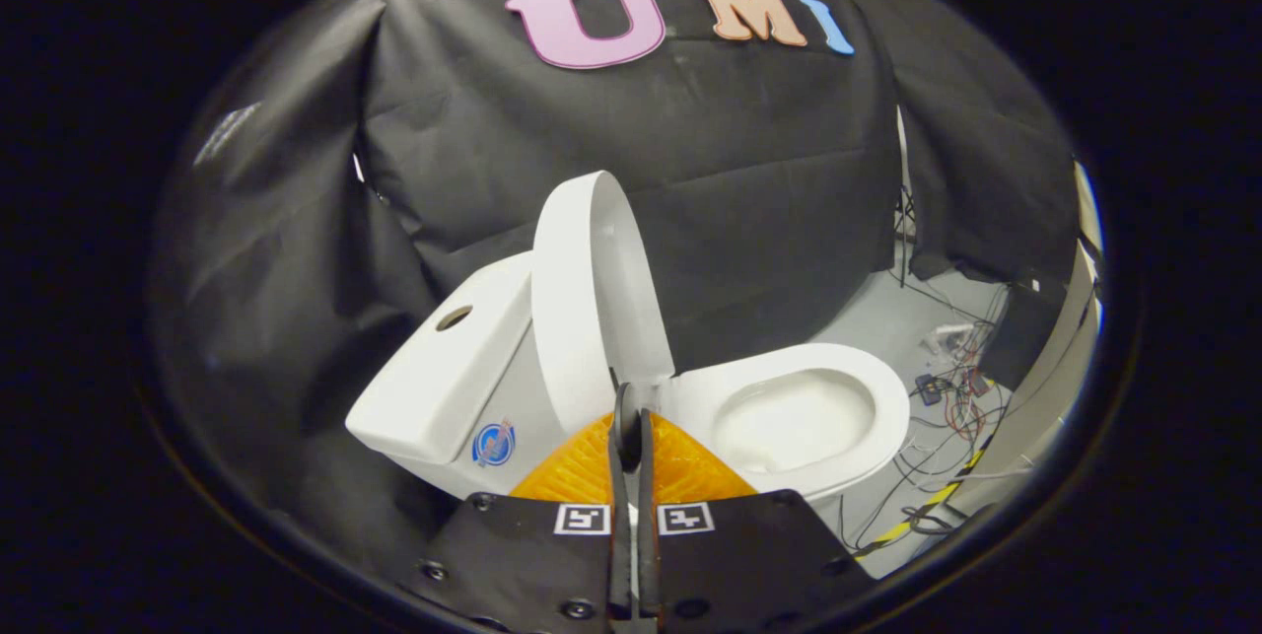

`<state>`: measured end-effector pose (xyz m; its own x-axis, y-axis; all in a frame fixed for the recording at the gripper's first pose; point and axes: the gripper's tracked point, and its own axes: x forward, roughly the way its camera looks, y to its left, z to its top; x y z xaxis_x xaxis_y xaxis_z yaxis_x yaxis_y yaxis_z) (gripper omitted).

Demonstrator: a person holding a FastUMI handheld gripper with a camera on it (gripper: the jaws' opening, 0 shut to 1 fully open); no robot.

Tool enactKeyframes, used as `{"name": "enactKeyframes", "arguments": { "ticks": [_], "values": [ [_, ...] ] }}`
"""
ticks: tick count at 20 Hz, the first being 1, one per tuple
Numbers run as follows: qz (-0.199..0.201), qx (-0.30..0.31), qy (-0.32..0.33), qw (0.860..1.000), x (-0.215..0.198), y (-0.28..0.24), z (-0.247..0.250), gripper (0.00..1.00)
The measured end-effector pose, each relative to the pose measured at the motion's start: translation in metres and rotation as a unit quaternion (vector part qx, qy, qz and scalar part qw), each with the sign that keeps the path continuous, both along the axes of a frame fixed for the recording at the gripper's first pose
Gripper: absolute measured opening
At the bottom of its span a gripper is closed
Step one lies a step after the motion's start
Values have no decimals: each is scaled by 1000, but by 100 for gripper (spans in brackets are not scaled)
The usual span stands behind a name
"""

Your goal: Open the toilet lid.

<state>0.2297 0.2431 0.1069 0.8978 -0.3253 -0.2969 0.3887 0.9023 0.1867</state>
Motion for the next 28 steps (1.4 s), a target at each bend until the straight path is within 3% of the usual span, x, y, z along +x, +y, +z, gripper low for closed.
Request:
{"name": "enactKeyframes", "arguments": {
  "ticks": [11, 13, 18, 20, 22, 28],
  "values": [
    [39, -67, 25, 997, 26, 49, -1, 3],
    [46, -84, 23, 995, 29, 55, 0, 10],
    [43, -108, 22, 993, 33, 65, -2, 10],
    [43, -109, 18, 993, 34, 66, 1, 23],
    [51, -110, 13, 993, 37, 69, 1, 22],
    [92, -162, 38, 982, 35, 86, 0, 87]
  ]
}}
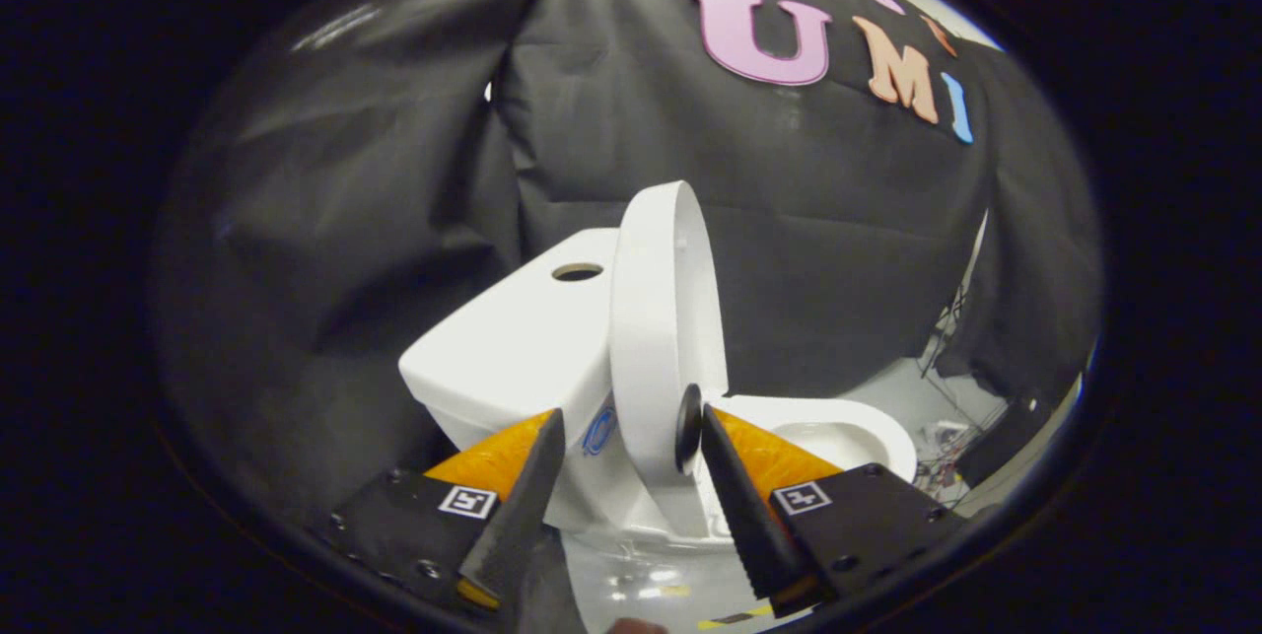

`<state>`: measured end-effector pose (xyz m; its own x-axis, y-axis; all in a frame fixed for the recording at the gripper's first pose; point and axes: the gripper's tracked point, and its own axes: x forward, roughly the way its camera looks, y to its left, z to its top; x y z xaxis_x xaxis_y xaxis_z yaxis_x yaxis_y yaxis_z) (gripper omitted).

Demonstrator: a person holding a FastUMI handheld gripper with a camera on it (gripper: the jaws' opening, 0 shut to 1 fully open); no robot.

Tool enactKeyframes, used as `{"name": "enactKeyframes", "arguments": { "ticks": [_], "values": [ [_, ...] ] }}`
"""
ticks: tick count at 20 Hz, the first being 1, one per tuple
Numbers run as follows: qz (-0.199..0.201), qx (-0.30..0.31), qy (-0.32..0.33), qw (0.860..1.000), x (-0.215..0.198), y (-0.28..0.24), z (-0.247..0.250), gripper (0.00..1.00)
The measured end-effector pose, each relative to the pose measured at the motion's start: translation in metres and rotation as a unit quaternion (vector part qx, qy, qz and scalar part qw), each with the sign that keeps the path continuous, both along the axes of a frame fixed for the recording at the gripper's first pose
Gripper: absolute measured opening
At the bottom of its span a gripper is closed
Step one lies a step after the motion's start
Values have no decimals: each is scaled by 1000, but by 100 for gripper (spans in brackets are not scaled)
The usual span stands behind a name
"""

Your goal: Open the toilet lid.

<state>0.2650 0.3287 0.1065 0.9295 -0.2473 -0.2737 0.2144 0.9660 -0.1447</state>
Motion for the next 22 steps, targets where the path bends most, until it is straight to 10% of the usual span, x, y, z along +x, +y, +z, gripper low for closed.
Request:
{"name": "enactKeyframes", "arguments": {
  "ticks": [5, 22],
  "values": [
    [31, -19, 4, 999, -8, 10, 3, 100],
    [62, -1, -62, 996, -95, -24, 63, 100]
  ]
}}
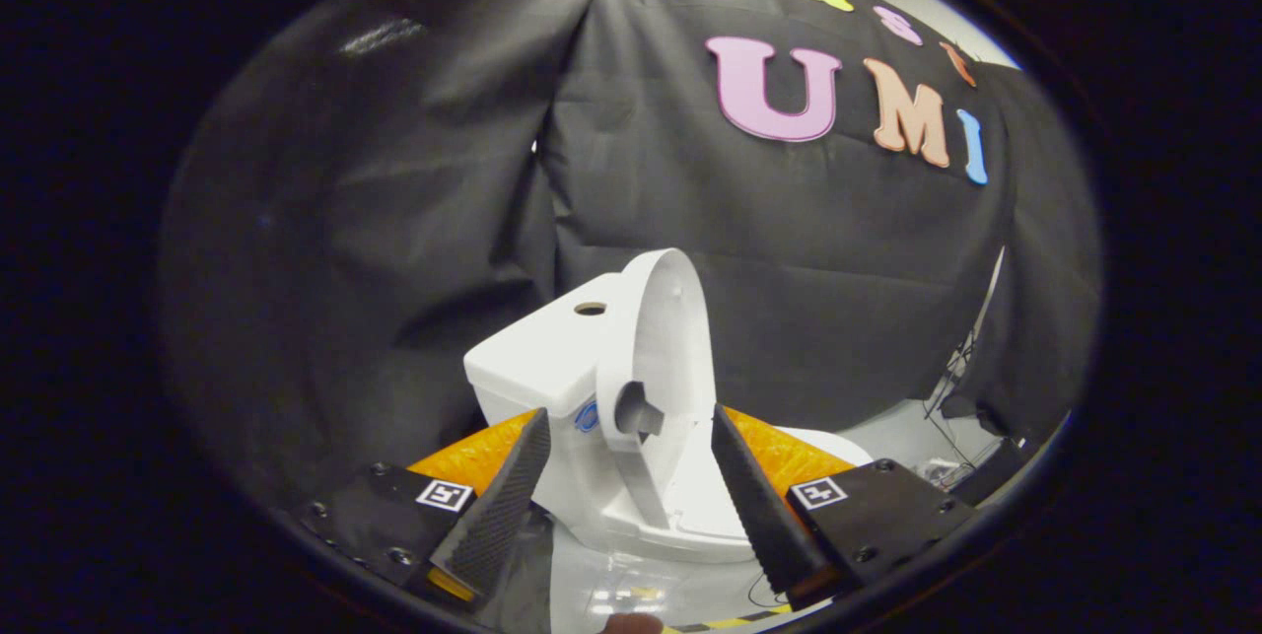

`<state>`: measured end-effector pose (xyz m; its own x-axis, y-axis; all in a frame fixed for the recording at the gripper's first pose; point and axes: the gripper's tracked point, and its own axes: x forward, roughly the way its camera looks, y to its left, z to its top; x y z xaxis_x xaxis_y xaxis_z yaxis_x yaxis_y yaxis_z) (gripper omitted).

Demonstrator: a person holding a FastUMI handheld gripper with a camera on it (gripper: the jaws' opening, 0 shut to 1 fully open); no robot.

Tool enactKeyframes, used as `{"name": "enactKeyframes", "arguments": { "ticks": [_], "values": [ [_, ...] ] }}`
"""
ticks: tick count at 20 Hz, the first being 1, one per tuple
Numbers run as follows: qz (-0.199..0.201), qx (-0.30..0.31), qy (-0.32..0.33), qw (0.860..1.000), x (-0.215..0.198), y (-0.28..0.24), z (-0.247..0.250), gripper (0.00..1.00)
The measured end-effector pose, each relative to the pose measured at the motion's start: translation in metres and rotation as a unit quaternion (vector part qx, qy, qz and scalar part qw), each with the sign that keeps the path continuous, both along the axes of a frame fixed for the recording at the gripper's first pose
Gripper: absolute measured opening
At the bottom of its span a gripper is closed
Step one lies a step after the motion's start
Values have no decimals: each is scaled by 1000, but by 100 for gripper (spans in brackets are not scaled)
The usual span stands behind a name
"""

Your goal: Open the toilet lid.

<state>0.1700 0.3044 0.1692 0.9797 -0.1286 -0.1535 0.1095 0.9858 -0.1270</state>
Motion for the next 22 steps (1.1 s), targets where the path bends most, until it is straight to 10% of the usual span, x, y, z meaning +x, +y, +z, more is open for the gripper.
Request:
{"name": "enactKeyframes", "arguments": {
  "ticks": [22],
  "values": [
    [-43, 29, -32, 998, -121, -172, 36, 100]
  ]
}}
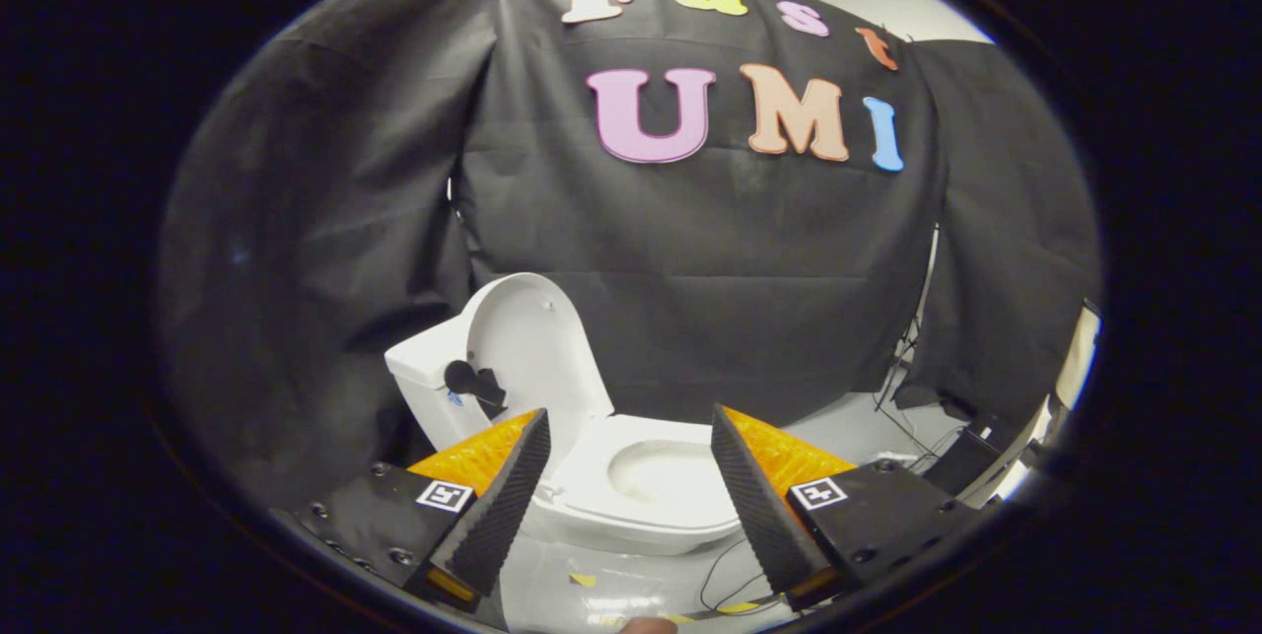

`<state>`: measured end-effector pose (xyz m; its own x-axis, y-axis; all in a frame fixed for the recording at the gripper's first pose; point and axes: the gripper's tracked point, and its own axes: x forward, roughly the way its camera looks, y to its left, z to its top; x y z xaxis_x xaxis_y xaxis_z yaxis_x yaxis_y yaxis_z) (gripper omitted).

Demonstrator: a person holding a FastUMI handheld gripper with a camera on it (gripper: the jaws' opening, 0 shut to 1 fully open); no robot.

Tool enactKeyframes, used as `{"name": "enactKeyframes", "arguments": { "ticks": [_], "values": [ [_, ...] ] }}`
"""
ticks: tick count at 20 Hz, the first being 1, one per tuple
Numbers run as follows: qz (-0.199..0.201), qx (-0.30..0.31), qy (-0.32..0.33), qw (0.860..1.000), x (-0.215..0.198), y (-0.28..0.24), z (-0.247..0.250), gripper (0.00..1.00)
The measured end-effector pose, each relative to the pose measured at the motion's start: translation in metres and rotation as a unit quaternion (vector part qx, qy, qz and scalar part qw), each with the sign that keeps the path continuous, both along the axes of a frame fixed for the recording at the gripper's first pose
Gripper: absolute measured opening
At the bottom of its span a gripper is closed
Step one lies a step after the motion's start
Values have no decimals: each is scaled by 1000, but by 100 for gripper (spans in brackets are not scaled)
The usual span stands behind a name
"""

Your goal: Open the toilet lid.

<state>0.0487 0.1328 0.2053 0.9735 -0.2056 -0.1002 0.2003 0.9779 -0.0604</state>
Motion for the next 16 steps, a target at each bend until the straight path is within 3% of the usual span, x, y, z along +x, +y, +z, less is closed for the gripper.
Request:
{"name": "enactKeyframes", "arguments": {
  "ticks": [6, 16],
  "values": [
    [13, 5, -39, 999, -19, -29, 13, 99],
    [42, -15, -24, 999, -33, -75, -27, 99]
  ]
}}
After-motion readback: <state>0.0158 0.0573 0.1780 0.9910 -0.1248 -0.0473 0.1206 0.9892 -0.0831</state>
